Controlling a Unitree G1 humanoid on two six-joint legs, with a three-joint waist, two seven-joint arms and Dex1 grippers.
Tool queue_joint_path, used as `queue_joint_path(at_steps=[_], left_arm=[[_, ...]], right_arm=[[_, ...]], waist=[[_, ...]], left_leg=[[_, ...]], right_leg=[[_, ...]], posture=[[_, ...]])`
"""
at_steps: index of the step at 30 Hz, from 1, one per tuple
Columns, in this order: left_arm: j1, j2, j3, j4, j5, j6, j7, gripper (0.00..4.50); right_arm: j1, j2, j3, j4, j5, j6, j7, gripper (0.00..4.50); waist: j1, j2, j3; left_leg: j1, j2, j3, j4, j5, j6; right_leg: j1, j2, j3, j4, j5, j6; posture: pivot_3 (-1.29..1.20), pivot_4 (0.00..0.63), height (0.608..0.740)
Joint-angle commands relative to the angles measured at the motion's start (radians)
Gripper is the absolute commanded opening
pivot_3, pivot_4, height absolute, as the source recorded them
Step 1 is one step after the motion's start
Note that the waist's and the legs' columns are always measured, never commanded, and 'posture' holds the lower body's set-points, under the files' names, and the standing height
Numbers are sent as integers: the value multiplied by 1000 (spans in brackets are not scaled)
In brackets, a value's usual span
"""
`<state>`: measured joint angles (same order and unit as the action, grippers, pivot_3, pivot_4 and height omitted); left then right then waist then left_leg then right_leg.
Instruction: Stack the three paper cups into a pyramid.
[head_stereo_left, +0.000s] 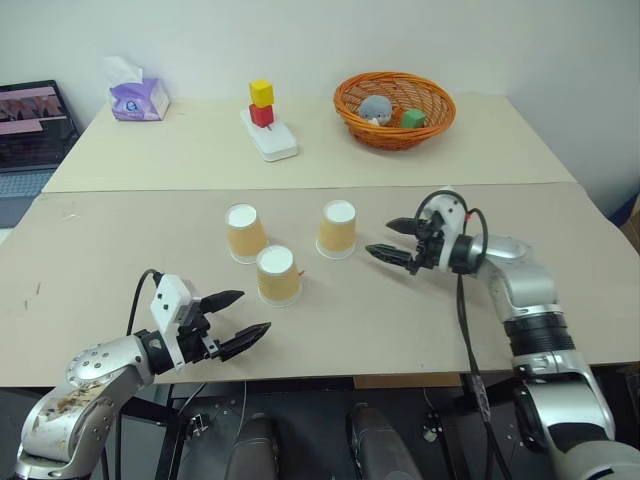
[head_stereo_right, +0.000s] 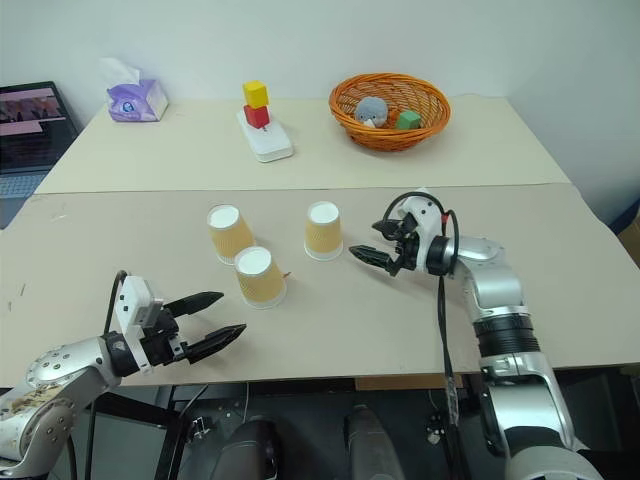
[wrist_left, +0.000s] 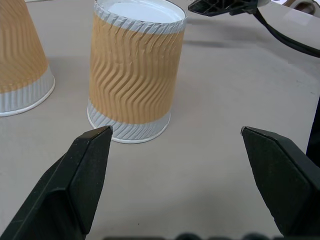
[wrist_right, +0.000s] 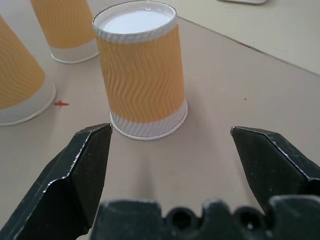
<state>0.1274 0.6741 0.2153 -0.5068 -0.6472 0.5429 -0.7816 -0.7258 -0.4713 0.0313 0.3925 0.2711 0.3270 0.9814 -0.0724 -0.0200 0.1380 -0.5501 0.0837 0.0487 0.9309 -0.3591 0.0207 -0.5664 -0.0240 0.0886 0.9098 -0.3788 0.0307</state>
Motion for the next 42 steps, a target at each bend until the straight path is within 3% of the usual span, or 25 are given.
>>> queue_joint_path(at_steps=[1, 21, 42], left_arm=[[7, 6, 19, -16, -1, -12, 0, 4387], [21, -45, 68, -94, 3, -82, 76, 4387], [-63, -42, 88, -187, -118, -27, 172, 4387]], right_arm=[[-67, 10, -15, 13, 11, -44, 20, 4445], [-169, 94, -4, 146, -10, -85, 64, 4445], [-246, 146, -6, 300, -40, -155, 82, 4445]], waist=[[1, 0, 0], [0, 0, 0], [0, 0, 0]], left_leg=[[0, 0, 0, 0, 0, 0], [0, 0, 0, 0, 0, 0], [0, 0, -1, 0, 0, 0]], right_leg=[[0, 0, 0, 0, 0, 0], [0, 0, 0, 0, 0, 0], [0, 0, 0, 1, 0, 0]], posture=[[0, 150, 658], [0, 150, 658], [0, 150, 658]])
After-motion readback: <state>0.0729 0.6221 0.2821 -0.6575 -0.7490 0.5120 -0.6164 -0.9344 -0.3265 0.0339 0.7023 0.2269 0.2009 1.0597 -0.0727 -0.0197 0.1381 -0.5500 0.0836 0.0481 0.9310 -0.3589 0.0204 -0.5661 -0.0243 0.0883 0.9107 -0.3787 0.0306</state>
